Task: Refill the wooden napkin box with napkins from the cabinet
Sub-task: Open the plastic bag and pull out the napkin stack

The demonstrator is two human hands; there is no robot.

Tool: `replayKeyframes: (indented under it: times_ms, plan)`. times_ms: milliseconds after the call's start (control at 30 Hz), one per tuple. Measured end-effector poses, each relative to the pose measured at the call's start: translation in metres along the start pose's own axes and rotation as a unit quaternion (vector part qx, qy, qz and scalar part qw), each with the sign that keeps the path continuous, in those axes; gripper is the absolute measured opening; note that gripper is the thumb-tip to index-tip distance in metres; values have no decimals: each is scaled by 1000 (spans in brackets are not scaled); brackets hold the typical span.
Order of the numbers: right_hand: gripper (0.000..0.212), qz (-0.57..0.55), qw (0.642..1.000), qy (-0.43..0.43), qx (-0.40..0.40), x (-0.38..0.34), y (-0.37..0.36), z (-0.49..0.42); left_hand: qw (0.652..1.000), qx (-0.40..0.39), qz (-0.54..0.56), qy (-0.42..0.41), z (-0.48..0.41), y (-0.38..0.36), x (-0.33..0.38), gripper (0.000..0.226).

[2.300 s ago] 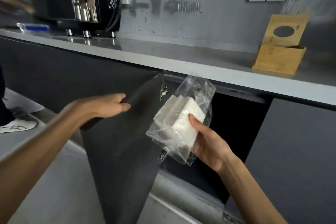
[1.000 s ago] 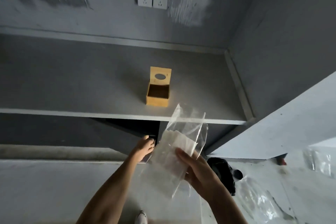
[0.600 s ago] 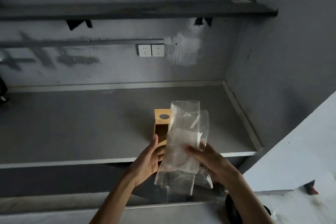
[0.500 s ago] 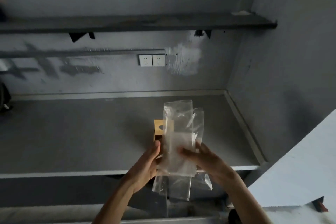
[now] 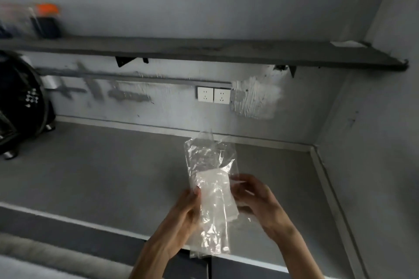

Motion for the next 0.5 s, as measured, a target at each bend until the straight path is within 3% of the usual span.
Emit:
replayKeyframes:
  times_ms: [167,333,500]
  plan:
    - [30,42,998,-14,-39,-8,-2,-26,999,-25,-47,8,-28,-2,20,60]
    - [20,55,998,-8,9,-9,-14,-57,985,-31,-172,-9,-55,-2,53,67]
    - [29,-12,1000,-23,-7,7,-33,-79,972,-4,-236,9,-77,23,81,60]
Point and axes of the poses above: each hand's wrist, its own z-axis away from the middle knuckle, its own y-axis out of the back of the hand, x = y × z, the point moved 6 cm from there along -z, towards the middle knuckle, and after that the axes turned 1 degree about z, right-handed, at the moved point
